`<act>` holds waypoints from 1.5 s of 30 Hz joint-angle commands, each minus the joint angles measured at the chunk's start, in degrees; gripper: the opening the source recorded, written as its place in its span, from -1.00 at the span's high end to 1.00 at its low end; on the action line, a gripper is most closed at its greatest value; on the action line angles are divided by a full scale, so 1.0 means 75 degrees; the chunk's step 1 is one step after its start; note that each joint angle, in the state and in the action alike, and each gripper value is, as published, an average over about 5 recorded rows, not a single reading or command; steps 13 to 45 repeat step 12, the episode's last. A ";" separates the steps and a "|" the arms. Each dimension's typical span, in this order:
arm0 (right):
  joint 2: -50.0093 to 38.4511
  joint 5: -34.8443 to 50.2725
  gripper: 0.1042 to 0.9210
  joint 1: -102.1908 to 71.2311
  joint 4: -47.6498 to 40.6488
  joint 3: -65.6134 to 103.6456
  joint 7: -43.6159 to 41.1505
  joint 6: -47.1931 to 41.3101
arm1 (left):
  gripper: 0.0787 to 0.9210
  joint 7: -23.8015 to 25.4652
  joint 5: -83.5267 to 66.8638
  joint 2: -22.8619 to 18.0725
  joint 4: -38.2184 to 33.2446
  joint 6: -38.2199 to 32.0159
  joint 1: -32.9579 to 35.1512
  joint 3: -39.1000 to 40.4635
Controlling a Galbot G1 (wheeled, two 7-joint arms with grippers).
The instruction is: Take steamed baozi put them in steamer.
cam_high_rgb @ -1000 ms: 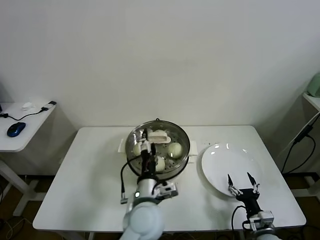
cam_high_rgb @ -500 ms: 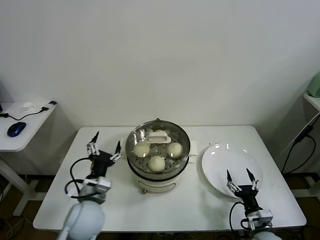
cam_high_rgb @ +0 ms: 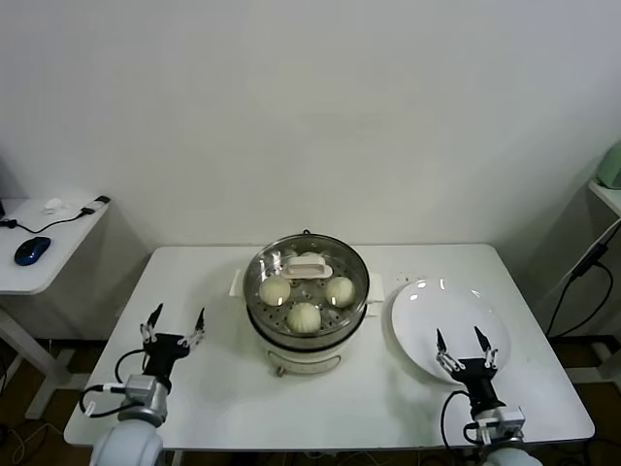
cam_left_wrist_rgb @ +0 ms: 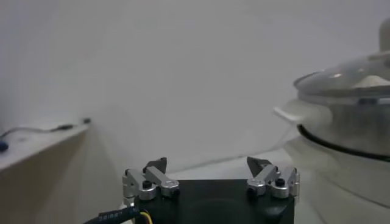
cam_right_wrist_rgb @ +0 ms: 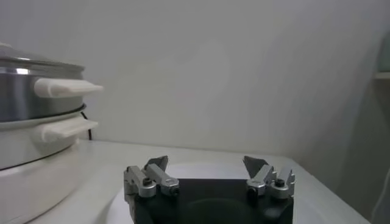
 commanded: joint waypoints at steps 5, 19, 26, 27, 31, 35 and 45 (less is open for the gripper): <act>-0.0012 0.0074 -0.76 0.0029 -0.0081 -0.0169 0.0047 0.0000 | -0.77 0.0073 -0.1377 -0.0033 0.0854 -0.0878 0.0209 -0.0327; -0.0014 0.0072 -0.76 -0.0004 -0.0069 -0.0208 0.0059 0.0008 | -0.77 0.0102 -0.1323 -0.0114 0.0798 -0.0957 0.0245 -0.0274; -0.0014 0.0072 -0.76 -0.0004 -0.0069 -0.0208 0.0059 0.0008 | -0.77 0.0102 -0.1323 -0.0114 0.0798 -0.0957 0.0245 -0.0274; -0.0014 0.0072 -0.76 -0.0004 -0.0069 -0.0208 0.0059 0.0008 | -0.77 0.0102 -0.1323 -0.0114 0.0798 -0.0957 0.0245 -0.0274; -0.0014 0.0072 -0.76 -0.0004 -0.0069 -0.0208 0.0059 0.0008 | -0.77 0.0102 -0.1323 -0.0114 0.0798 -0.0957 0.0245 -0.0274; -0.0014 0.0072 -0.76 -0.0004 -0.0069 -0.0208 0.0059 0.0008 | -0.77 0.0102 -0.1323 -0.0114 0.0798 -0.0957 0.0245 -0.0274; -0.0014 0.0072 -0.76 -0.0004 -0.0069 -0.0208 0.0059 0.0008 | -0.77 0.0102 -0.1323 -0.0114 0.0798 -0.0957 0.0245 -0.0274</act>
